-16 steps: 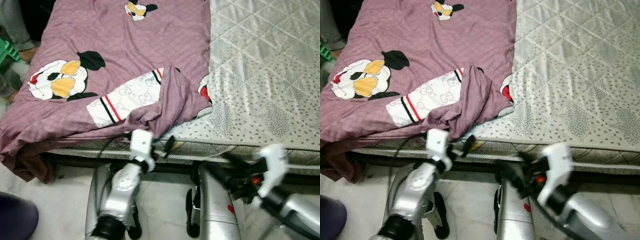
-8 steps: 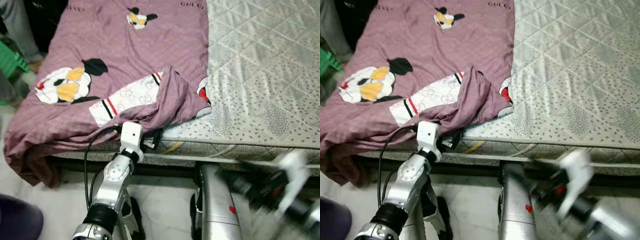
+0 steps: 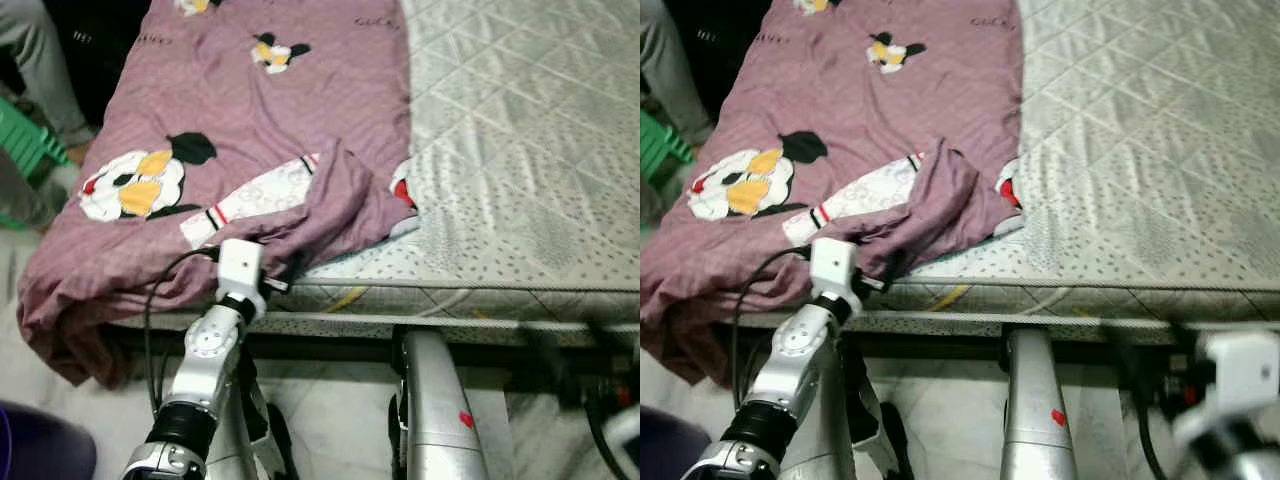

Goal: Clean up the room

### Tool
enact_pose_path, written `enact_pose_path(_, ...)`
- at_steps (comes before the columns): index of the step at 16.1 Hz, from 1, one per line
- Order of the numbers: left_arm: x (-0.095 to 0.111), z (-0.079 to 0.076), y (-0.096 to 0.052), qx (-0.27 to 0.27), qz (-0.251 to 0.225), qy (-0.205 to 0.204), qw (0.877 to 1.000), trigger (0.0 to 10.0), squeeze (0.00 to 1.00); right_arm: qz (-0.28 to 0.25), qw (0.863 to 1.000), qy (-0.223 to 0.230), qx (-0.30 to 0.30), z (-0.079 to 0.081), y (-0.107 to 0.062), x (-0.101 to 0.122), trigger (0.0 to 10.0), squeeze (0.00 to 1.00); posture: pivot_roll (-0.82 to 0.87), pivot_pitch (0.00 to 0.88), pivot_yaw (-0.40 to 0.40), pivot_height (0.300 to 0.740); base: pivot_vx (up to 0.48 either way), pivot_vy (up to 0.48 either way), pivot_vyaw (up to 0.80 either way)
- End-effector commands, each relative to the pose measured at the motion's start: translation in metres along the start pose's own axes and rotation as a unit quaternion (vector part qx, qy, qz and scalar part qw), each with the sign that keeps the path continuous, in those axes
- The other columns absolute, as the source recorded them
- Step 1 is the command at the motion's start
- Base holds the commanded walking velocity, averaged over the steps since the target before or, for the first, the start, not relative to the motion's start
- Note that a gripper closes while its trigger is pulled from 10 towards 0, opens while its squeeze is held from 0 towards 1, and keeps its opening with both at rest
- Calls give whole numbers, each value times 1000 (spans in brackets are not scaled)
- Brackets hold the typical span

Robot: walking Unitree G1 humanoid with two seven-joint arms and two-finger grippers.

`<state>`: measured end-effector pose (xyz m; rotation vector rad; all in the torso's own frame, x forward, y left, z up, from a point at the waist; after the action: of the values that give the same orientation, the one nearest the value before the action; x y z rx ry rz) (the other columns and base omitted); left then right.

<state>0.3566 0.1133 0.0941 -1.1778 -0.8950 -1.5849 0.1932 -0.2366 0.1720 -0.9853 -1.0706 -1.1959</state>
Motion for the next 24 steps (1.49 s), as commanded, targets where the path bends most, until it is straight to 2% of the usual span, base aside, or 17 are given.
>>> enact_pose_path(1,-3,15,-7,28,1,-2,1000,10000,0,-4,1000,-13,-14,3,6,-5,10000,0,-216,206,142,519,0,0,0)
enact_pose_path(2,-1,18,-8,35,-1,1,999,10000,0,-6,1000,-20,-16,4,10,-6,10000,0,-200,195,147,519,0,0,0)
enact_pose_path(3,1,26,-10,49,-3,3,999,10000,0,-26,998,-42,-25,7,24,-6,10000,0,-171,172,153,519,0,0,0)
enact_pose_path(5,2,34,-15,56,-6,9,998,10000,0,-82,994,-60,-37,13,60,6,10000,0,-140,146,148,519,0,0,0)
enact_pose_path(6,3,38,-16,62,-8,14,998,10000,0,-117,990,-71,-37,19,83,18,10000,0,-114,128,140,519,0,0,0)
enact_pose_path(7,8,44,-17,74,-14,17,997,10000,0,-144,988,-59,-23,30,101,30,10000,0,-89,100,127,519,0,0,0)
enact_pose_path(8,11,48,-19,84,-19,20,996,10000,0,-159,986,-42,-9,39,112,37,10000,0,-81,89,121,519,0,0,0)
enact_pose_path(11,15,49,-28,95,-28,21,995,10000,0,-171,985,-30,-3,52,117,34,10000,0,-60,68,118,519,0,0,0)
enact_pose_path(14,14,47,-37,99,-26,17,995,10000,0,-180,983,-28,-4,58,123,31,10000,0,-53,55,118,519,0,0,0)
enact_pose_path(18,9,42,-43,97,-13,-1,995,10000,0,-162,987,-13,-14,60,125,18,10000,0,-55,57,114,519,0,0,0)
enact_pose_path(20,9,37,-47,102,-6,-14,995,10000,0,-147,989,17,-24,55,125,10,10000,0,-47,69,103,519,0,0,0)
enact_pose_path(24,8,33,-51,102,7,-34,994,10000,0,-131,991,20,-20,55,126,3,10000,0,-41,103,98,519,0,0,-600)
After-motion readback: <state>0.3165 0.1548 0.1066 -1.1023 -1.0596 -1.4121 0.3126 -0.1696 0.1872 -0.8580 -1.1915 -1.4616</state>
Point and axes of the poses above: a point about 5 cm out from each wrist's last joint towards the gripper, its own y axis pointing out of the wrist towards the gripper, its own x axis along the axis of the wrist's last joint, z = x × y, the point moved 3 cm from there along y, pointing out of the wrist towards the gripper, and after that the axes turned 15 degrees about y, right-handed, at the moved point
